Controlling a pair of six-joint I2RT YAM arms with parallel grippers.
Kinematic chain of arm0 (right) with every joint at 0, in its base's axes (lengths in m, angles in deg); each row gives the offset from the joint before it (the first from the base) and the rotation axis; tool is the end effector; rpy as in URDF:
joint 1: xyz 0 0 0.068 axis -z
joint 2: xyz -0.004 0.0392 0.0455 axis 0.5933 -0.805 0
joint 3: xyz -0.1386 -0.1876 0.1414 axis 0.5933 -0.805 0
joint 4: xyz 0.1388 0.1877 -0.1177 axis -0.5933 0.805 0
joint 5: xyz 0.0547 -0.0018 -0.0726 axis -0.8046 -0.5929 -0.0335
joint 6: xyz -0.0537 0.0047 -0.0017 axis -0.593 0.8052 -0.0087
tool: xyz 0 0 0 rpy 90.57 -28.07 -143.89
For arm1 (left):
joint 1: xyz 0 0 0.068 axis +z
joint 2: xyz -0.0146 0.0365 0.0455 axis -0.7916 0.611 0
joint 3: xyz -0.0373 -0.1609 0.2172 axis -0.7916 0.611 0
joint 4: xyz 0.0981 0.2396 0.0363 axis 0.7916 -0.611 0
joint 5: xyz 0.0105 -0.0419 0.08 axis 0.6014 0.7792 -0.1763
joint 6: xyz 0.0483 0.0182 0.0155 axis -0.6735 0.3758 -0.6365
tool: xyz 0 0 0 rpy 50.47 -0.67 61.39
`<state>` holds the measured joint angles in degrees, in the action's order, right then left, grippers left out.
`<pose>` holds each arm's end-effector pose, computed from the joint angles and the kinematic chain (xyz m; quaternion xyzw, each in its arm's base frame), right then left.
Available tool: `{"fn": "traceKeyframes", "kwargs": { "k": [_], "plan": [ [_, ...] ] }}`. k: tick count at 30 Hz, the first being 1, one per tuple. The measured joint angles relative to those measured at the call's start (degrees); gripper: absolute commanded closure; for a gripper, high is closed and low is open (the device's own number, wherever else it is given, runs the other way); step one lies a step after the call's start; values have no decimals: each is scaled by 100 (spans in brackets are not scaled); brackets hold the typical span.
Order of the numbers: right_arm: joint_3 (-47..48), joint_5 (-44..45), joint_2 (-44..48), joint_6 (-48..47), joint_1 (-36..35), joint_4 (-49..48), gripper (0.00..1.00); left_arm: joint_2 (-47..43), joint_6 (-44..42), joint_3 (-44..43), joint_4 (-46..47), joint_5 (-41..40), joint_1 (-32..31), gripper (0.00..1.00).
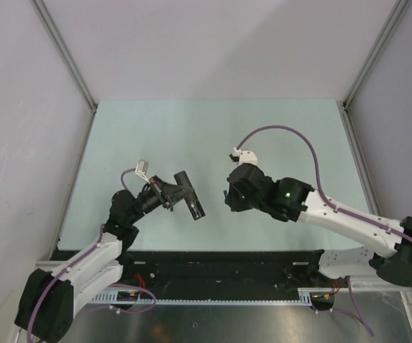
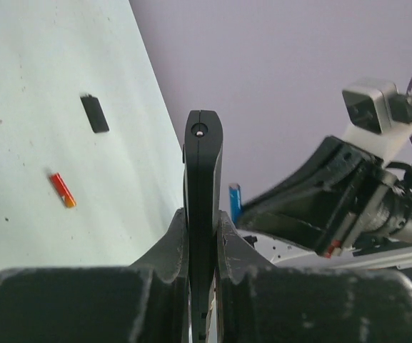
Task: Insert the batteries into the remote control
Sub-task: Load the battery into the remote control.
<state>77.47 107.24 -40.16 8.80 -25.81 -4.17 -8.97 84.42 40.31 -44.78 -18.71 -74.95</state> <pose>0.1327 0.2283 0.3285 -0.1304 0.9105 0.1907 0.3429 0.1537 -0.0839 0.2125 -0.0882 0.6814 -0.6357 0.3518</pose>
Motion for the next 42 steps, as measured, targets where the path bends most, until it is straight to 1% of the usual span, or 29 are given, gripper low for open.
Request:
{"fn": "traceKeyframes", "kwargs": {
  "k": [3,7,11,20,27,42],
  "plan": [
    [33,-214,238,0,-28,186,100,254,-90,-190,48,-160,-55,100],
    [44,-455,160,-2,-151,302,100,619,-149,-348,142,-289,-197,100],
    [44,-684,103,15,-216,249,100,1091,-144,-494,267,-356,-437,100],
    [66,-970,-212,22,-310,-2,100,1517,-142,-549,442,-437,-767,100],
    [79,-1167,-433,15,-337,-61,100,1644,-140,-592,538,-431,-817,100],
    [166,-1228,-664,-4,-245,-61,100,1652,-142,-592,590,-387,-901,100]
  ]
}}
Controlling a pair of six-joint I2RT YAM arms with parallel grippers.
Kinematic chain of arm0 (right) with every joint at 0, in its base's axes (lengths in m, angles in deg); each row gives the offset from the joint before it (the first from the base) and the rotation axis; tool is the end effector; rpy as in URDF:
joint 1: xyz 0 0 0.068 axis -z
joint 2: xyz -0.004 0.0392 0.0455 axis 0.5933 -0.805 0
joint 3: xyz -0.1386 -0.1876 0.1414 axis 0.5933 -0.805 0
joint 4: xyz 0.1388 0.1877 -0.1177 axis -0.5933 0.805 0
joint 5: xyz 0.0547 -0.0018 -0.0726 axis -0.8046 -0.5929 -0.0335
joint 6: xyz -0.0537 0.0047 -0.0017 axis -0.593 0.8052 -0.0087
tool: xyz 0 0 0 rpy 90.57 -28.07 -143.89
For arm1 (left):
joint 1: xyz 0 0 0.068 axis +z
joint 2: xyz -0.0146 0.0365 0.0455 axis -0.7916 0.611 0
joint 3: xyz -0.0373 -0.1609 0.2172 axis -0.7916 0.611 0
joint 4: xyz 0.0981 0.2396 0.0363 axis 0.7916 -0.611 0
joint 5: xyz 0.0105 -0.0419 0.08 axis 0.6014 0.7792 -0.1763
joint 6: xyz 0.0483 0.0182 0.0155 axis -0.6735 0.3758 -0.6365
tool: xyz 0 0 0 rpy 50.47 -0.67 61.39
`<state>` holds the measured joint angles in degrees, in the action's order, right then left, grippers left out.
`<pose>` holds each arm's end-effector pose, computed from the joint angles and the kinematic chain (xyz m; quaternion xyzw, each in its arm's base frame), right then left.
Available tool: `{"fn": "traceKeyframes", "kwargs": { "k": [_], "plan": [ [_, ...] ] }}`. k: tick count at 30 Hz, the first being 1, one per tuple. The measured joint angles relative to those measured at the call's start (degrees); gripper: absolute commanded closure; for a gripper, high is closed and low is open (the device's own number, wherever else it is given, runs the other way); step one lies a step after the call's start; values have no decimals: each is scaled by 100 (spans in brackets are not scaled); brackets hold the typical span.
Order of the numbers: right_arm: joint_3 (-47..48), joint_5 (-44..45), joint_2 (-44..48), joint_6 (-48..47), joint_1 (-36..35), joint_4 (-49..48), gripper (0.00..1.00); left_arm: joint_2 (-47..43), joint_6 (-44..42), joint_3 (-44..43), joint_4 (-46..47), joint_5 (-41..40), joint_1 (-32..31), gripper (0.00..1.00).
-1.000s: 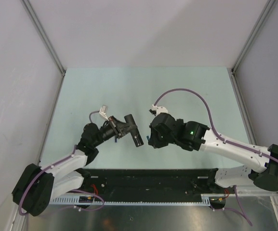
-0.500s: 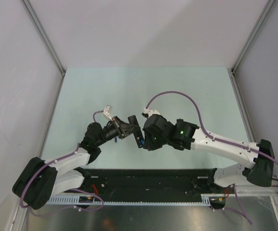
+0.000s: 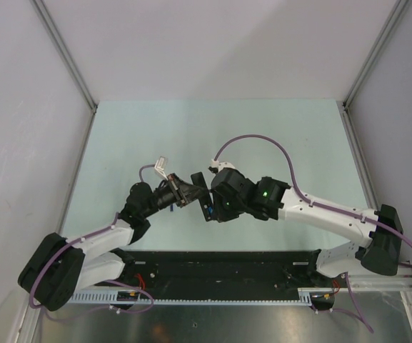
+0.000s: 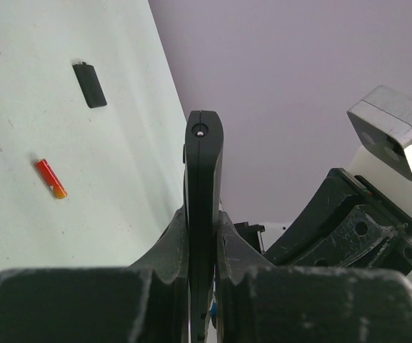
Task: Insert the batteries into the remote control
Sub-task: Load the battery into the remote control.
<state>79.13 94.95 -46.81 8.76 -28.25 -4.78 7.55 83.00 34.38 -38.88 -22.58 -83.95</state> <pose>0.1277 0.2615 0.3075 -0.1954 0.9212 0.2339 0.2419 0.1748 -0.1267 0.2069 -0.0659 0.7093 -0.6311 0.3071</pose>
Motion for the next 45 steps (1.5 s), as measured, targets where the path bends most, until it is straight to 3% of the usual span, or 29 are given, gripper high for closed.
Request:
{"fn": "traceKeyframes", "kwargs": {
  "k": [27,45],
  "plan": [
    [260,-166,-33,-153,125,219,100,-140,155,79,227,26,-13,100],
    [479,-278,-103,-258,533,669,100,1287,1137,-258,1187,304,-15,100]
  ]
}}
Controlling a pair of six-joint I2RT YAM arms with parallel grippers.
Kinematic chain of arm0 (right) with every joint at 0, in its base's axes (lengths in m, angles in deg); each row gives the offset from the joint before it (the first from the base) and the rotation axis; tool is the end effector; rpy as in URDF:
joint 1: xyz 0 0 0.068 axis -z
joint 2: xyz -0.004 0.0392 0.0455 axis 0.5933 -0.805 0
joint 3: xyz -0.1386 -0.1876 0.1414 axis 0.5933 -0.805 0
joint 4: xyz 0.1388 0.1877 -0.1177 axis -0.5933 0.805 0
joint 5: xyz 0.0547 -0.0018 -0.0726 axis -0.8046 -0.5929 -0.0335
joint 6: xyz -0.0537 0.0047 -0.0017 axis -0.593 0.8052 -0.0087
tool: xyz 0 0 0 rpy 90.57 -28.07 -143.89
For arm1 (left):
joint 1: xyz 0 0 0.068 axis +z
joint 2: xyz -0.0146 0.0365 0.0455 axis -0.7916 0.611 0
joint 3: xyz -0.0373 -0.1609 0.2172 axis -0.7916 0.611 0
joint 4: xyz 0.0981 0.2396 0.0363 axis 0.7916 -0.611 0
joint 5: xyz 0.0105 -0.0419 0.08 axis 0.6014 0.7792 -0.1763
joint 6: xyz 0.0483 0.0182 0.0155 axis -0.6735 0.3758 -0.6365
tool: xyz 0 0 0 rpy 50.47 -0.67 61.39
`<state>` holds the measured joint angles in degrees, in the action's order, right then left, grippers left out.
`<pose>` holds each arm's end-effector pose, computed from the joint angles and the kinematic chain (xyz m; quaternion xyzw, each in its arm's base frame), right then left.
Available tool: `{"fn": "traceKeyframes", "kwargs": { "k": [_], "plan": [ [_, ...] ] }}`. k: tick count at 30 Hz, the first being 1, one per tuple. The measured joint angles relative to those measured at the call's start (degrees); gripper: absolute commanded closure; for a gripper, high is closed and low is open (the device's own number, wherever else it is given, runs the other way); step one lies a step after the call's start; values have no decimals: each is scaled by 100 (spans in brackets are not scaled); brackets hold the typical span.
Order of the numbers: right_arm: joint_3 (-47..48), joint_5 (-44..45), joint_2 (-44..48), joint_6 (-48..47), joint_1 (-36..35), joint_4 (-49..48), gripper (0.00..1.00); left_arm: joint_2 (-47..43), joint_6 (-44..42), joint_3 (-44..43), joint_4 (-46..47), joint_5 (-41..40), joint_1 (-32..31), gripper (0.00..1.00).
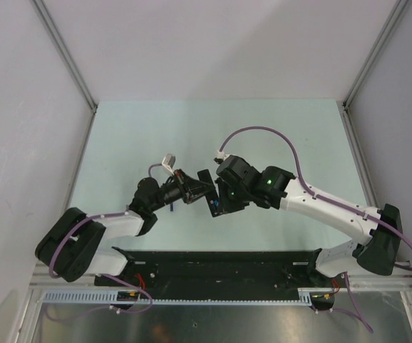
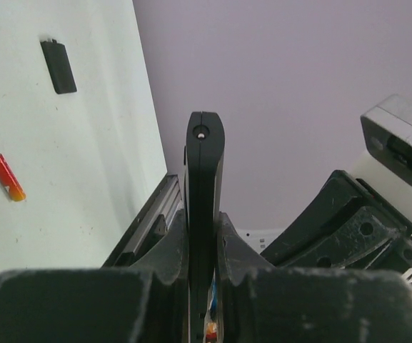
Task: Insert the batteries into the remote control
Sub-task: Load the battery into the remote control.
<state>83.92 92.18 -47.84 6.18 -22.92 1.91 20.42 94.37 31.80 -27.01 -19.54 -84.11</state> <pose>0.1492 0.2481 0.3213 -0.1835 0.9327 0.2142 0.2247 0.1958 -0.1424 0.1955 -0.1103 0.6951 -0.6715 0.2317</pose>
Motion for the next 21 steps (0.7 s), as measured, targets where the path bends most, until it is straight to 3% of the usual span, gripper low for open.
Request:
{"fn": "traceKeyframes", "kwargs": {
  "k": [21],
  "plan": [
    [319,-304,-223,-66,179,551,100,168,-422,-42,415,-98,-188,100]
  ]
}}
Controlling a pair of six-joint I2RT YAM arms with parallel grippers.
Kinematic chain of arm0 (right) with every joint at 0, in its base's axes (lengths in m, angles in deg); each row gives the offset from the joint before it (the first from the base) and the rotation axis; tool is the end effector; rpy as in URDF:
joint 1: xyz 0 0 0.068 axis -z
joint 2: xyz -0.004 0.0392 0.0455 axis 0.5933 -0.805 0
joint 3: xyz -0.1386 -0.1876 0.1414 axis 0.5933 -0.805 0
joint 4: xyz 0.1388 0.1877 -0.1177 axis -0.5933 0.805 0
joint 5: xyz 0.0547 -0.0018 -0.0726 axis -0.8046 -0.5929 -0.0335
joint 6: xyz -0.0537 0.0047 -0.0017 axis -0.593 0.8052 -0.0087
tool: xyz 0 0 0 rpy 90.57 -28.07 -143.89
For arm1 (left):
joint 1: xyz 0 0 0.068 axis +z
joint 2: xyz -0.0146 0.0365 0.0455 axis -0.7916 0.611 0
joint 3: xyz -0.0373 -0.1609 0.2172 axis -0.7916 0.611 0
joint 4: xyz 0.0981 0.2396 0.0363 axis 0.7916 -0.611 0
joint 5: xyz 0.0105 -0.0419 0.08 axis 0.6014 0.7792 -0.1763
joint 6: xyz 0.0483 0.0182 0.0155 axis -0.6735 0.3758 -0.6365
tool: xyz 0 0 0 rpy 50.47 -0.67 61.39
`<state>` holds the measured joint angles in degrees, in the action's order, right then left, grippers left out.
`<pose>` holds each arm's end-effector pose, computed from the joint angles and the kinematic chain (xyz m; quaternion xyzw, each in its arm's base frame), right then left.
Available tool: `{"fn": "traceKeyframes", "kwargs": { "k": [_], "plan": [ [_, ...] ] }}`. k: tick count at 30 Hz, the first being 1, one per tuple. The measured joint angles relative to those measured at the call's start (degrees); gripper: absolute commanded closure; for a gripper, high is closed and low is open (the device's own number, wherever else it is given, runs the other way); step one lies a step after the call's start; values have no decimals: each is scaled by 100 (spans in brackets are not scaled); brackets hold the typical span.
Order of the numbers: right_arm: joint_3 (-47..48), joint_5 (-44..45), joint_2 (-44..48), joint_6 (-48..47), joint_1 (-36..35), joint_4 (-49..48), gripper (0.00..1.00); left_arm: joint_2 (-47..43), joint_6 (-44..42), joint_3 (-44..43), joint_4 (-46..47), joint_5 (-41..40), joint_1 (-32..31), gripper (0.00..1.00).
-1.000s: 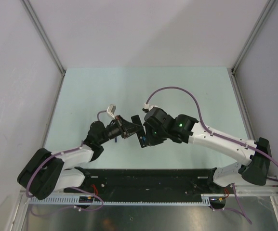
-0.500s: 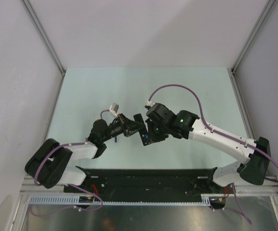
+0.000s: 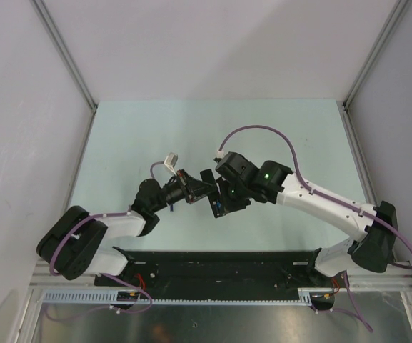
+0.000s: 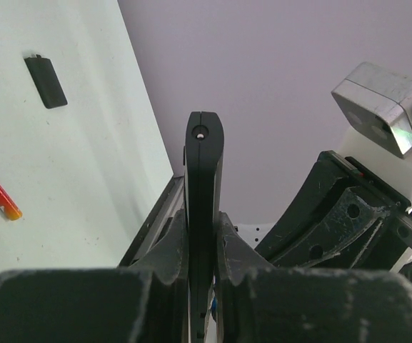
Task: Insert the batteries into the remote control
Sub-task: Load the battery into the remote control.
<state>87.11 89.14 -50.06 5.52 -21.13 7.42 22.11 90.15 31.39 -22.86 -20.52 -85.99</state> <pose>0.1565 0.2462 0.3222 -0.1845 0.9445 0.1993 0.1848 0.1944 -0.1504 0.1985 -0.0688 0.6846 -0.6758 0.2645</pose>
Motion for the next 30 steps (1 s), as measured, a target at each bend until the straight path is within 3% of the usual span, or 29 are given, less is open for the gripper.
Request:
{"fn": "traceKeyframes", "kwargs": {
  "k": [22,30],
  "plan": [
    [245,33,-339,4,103,144,100,-31,4,160,4,-481,-61,100],
    [356,83,-435,4,107,210,83,-31,37,164,4,-570,-63,100]
  ]
}}
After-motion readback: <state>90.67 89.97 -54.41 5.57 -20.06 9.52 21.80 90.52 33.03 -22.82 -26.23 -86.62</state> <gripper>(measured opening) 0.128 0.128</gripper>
